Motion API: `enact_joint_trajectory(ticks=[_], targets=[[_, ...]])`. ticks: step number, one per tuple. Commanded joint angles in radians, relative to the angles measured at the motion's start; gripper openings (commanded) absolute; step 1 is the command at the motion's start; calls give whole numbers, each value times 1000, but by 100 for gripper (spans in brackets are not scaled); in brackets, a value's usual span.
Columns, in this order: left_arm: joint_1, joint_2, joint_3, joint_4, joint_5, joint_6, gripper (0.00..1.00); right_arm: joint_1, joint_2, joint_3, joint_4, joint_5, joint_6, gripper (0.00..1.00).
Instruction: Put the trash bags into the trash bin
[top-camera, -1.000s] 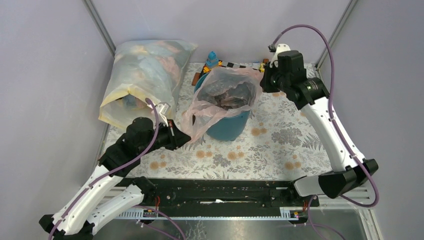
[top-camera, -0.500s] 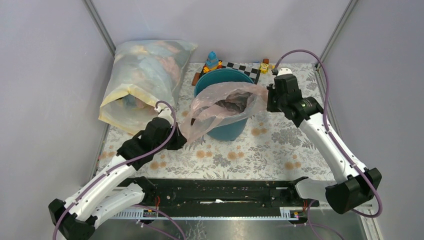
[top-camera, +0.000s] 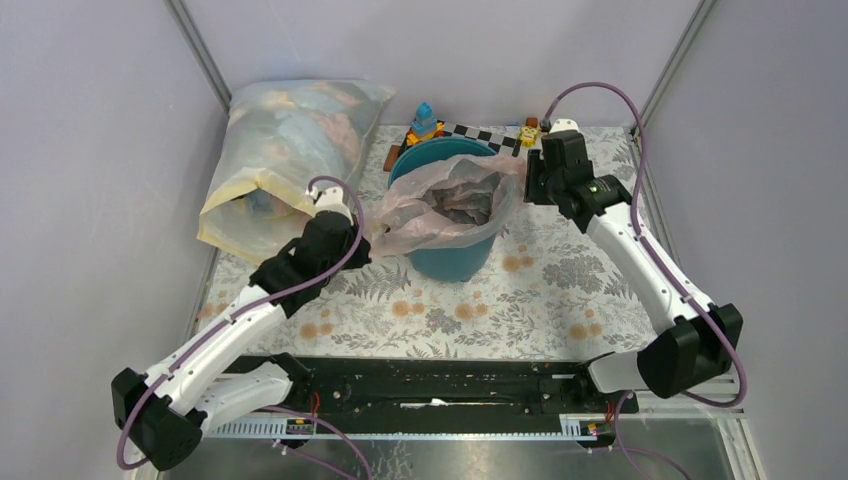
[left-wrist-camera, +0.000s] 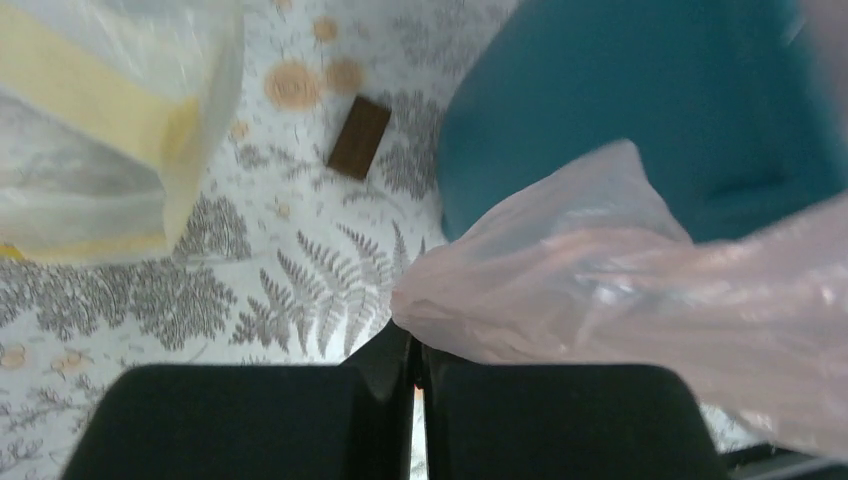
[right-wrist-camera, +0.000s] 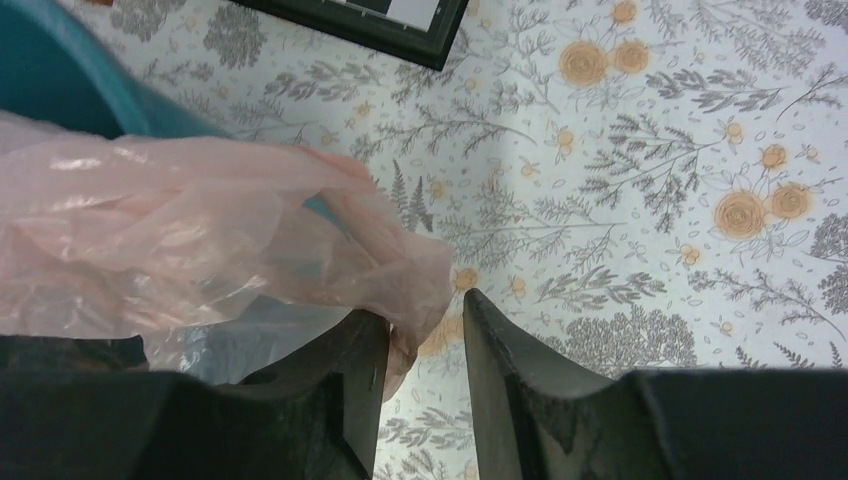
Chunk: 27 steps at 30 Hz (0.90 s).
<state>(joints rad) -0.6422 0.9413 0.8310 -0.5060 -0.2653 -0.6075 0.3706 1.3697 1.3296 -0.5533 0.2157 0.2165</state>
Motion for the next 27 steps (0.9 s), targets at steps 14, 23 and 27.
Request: enact_joint_trajectory(ticks=[14,23,27], targets=[[194,268,77,258,202,22,0,-86,79,28,75,-167,-30,45],[197,159,27,359,234,34,11,-86,-109,82,48,-243,-154,69],[197,144,49,327,203,36,11,-86,-132,104,86,-361,-244,72]])
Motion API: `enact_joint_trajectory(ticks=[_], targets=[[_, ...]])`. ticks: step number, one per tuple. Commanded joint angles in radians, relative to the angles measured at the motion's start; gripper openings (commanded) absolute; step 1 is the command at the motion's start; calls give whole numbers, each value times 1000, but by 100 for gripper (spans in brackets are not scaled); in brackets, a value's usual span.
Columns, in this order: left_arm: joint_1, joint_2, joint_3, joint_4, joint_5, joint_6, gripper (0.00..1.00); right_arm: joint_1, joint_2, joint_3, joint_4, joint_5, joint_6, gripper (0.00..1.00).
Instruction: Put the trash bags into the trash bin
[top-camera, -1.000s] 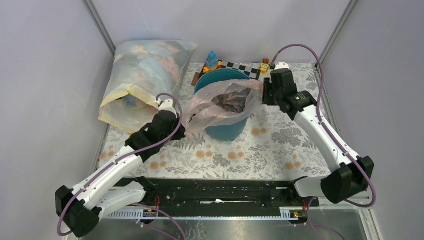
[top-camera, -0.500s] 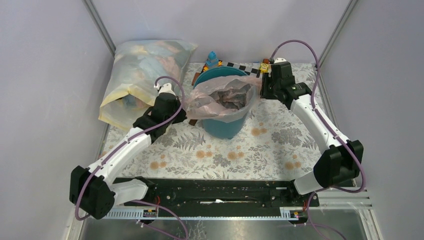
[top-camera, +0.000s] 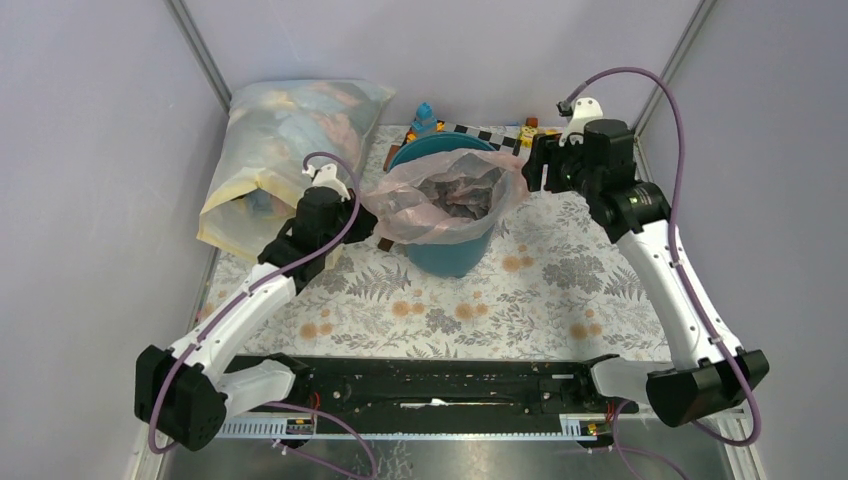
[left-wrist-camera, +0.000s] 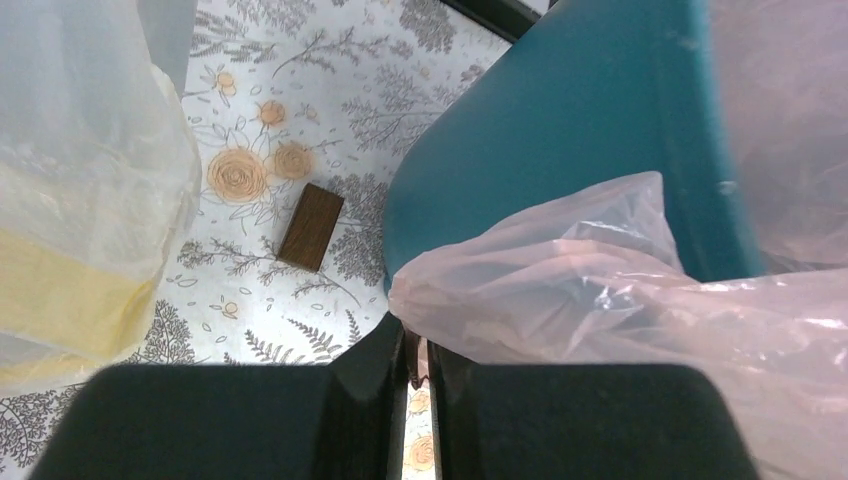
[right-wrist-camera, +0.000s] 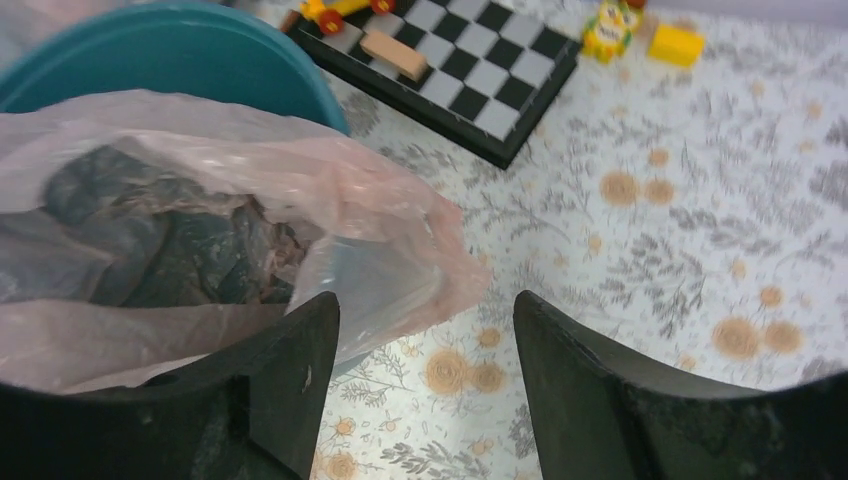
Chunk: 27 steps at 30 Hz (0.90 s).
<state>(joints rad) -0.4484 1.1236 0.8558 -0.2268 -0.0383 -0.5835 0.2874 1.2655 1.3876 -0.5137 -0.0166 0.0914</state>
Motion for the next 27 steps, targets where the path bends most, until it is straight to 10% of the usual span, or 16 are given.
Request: enact_joint_trajectory(ticks=[1,9,16,27], targets=[[4,-34,30,42,-28,13,11,-2,-39,44,67,-165,-135,71],[4,-27,32,33,-31,2,2,35,-24,14,300,-610,-329,68],[4,-26,19,37,8,-4,0,126,4,-66,437,-707,-596,82],[4,-20,30,33,26,-6,0,247,165,50,366,-679,-918,77]])
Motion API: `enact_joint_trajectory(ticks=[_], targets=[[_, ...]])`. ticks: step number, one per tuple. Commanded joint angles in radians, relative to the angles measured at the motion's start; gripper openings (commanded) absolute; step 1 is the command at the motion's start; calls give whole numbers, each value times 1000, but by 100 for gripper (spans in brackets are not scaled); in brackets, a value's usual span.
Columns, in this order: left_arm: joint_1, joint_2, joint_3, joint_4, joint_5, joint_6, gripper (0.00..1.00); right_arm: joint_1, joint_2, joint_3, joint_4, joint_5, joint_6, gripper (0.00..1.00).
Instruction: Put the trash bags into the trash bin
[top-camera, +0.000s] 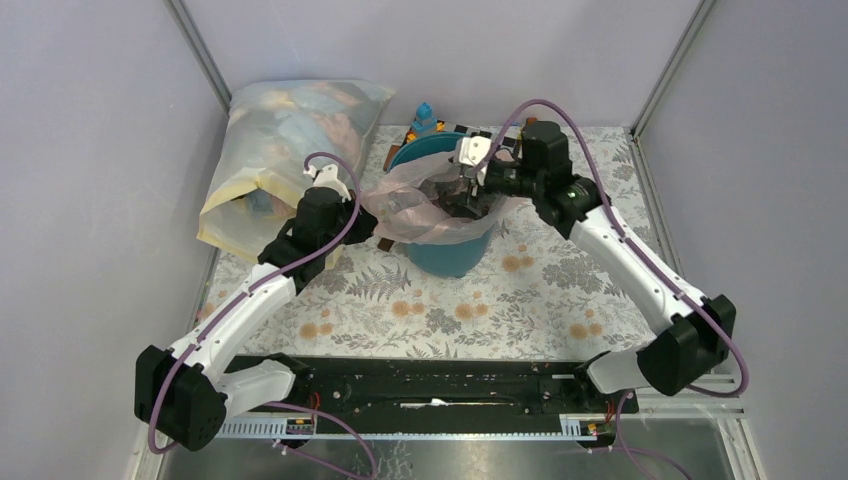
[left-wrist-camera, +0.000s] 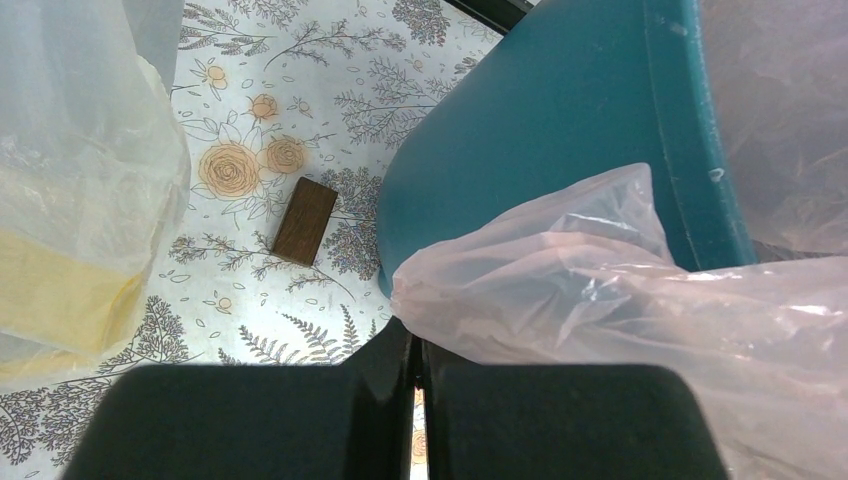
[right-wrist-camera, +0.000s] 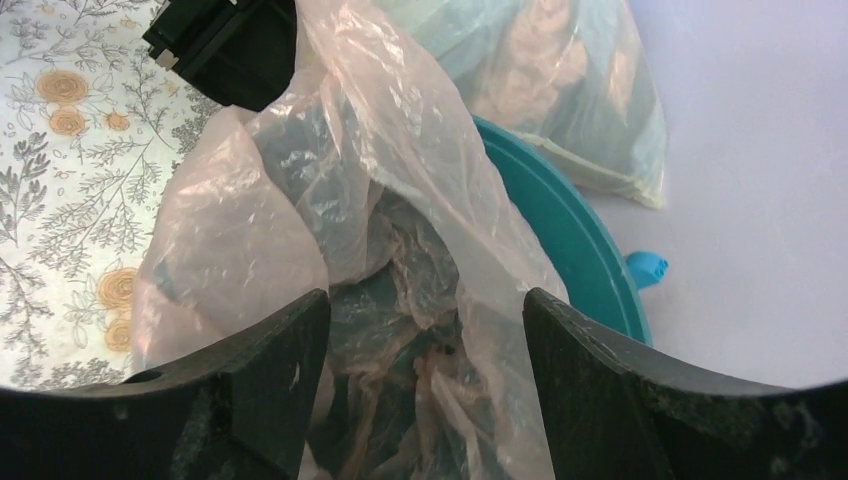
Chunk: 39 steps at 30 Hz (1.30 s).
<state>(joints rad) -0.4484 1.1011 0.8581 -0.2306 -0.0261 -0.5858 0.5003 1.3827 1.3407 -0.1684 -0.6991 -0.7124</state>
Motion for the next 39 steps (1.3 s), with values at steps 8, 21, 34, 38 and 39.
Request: enact_joint_trajectory(ticks=[8,21,34,38,39], targets=[[4,21,38,26,0,14,0,63,176,211,-2,44,-140,52],[4,89,53,52,-25,14,0,64,383,448,-16,242,-73,0],[6,118,87,68,-15,6,0,-10,652,775,-87,159,74,0],[12,124,117,70,-9,-8,0,-81,745,921,-109,52,238,0],[16,128,129,67,2,-10,0,-98,768,958,-128,33,274,0]])
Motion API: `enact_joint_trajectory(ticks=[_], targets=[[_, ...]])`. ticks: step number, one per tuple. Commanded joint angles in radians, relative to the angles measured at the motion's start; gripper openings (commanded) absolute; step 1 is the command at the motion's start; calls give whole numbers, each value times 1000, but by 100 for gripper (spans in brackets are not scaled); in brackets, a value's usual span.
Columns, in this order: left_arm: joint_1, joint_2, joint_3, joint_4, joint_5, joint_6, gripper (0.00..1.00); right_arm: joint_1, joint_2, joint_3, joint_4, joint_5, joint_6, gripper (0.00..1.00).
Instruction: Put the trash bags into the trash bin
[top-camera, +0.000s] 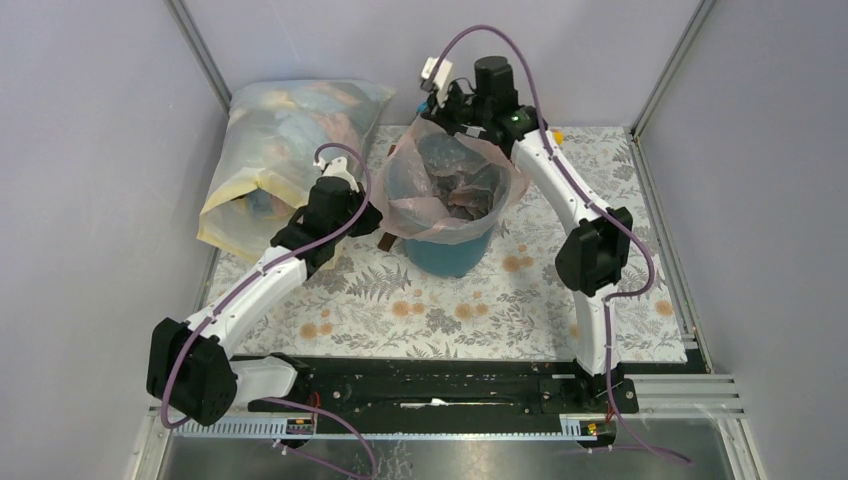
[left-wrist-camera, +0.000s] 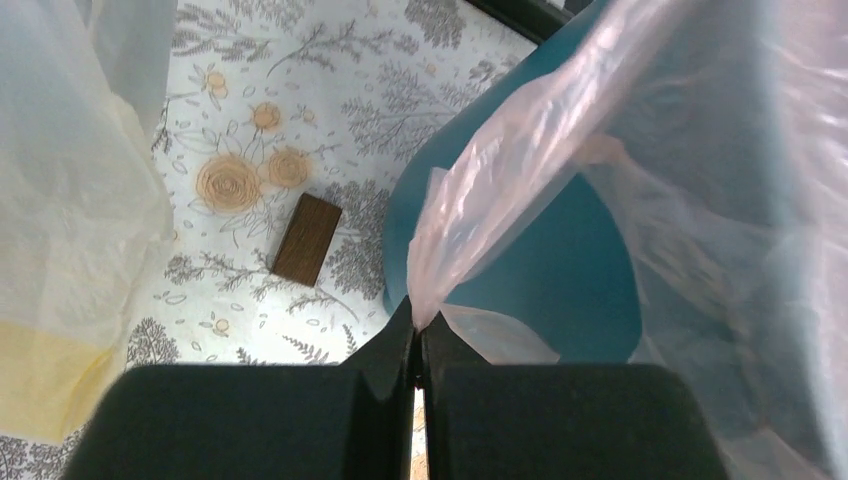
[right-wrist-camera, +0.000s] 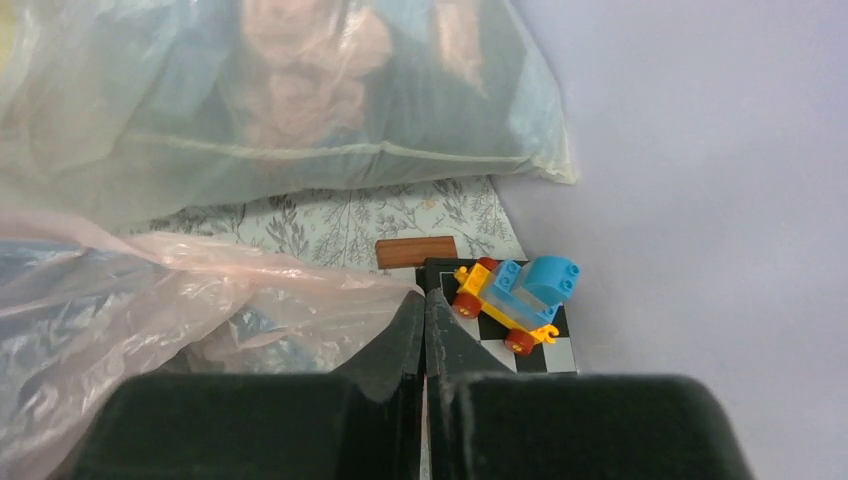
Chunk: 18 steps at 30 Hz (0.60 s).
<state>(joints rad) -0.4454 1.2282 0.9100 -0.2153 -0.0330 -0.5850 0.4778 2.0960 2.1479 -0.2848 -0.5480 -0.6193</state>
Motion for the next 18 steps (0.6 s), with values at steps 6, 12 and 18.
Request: enact_joint_trajectory(ticks=[6,12,18], targets=[[62,58,92,62,88,-34,0,-138,91,165,-41,-197,294,0],[119,142,100,82,190,-68,0,-175,120,163,-73,-197,359,0],[122,182,63,124,224,-77,0,-223,145,133,-94,-252,433,0]])
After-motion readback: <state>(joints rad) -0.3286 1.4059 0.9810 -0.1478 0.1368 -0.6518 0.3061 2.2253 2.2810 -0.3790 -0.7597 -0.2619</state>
